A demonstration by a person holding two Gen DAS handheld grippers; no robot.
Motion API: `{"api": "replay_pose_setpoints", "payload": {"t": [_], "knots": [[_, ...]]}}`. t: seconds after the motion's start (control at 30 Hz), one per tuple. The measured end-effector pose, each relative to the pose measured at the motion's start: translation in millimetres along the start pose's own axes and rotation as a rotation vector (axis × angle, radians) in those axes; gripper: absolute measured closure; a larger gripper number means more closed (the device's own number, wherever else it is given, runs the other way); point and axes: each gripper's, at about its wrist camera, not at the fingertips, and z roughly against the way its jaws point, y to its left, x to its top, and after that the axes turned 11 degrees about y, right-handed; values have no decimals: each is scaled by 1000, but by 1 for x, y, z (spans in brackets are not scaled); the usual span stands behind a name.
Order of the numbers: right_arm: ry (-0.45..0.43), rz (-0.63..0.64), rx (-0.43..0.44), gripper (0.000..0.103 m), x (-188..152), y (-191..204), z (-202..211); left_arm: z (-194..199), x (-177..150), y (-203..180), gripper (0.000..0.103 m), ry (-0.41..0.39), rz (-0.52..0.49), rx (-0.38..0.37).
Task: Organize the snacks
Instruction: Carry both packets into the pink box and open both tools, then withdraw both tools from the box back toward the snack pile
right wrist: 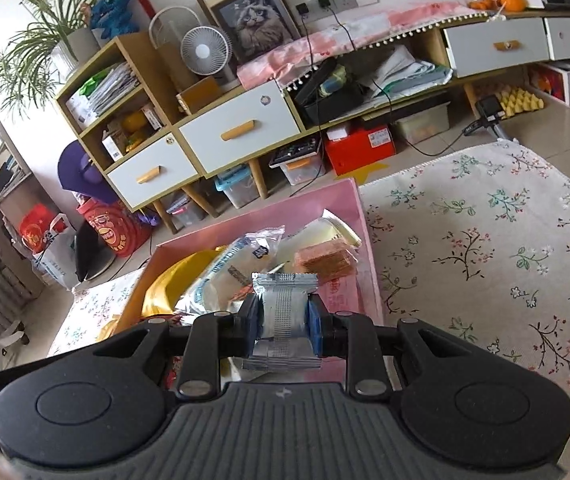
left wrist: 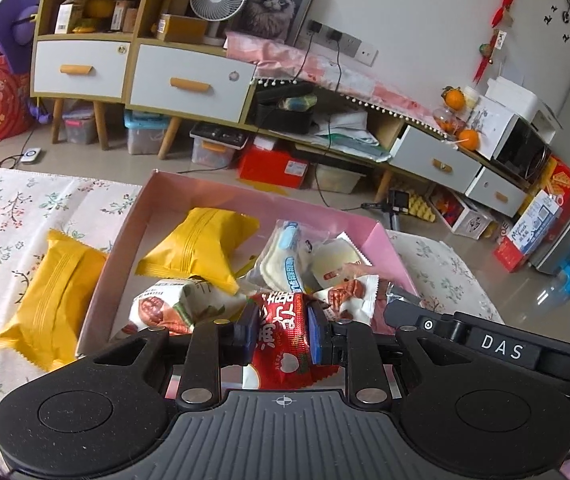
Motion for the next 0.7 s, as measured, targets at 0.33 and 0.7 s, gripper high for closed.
{"api": "replay_pose_setpoints", "payload": {"t": [0.33, 0.7], "knots": [[-13, 3, -3, 69, 0, 3, 2, -4, 0, -2, 75, -54, -17, 3], [-19, 15, -11, 46, 2, -1, 16, 20, -11, -1, 36, -16, -35, 52]]}}
